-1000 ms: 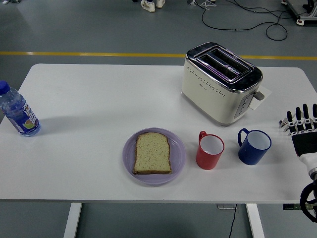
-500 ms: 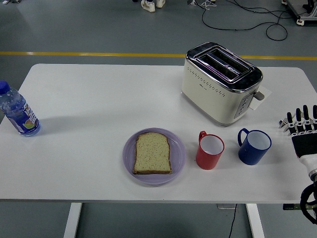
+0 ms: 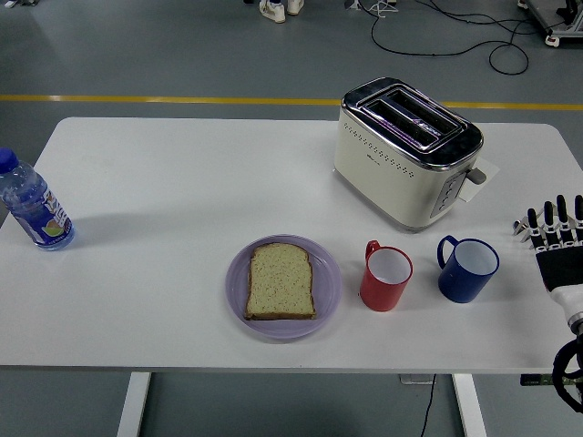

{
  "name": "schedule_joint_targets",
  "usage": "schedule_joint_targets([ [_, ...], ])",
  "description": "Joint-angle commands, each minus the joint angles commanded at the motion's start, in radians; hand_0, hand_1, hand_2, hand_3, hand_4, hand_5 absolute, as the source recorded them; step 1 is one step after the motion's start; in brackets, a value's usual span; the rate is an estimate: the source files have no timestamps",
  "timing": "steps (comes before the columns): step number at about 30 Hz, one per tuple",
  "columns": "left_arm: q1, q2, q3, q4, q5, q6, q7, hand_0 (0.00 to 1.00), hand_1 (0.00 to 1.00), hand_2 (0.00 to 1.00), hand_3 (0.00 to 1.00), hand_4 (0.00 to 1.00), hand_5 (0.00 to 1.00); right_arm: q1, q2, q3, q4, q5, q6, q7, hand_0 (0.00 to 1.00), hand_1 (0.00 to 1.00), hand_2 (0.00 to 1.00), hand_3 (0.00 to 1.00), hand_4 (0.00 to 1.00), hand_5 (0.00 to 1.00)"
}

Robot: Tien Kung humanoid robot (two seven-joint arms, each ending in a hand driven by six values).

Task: Pick up the cup,pour liquid into bread,place the cup on the desk

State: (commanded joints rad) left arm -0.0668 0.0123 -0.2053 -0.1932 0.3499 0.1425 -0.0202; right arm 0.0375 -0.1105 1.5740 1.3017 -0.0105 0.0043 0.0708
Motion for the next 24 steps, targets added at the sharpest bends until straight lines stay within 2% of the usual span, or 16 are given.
schedule_joint_targets([
  [24, -0.02, -0.001, -0.023, -0.003, 0.01, 0.0, 0.0, 0.645, 0.599, 0.591, 0.524, 0.3, 0.761, 0.013, 0.007, 0.015, -0.002, 0.011, 0.004, 0.003, 0.598, 0.514, 0.62, 0.608, 0.596, 0.248],
])
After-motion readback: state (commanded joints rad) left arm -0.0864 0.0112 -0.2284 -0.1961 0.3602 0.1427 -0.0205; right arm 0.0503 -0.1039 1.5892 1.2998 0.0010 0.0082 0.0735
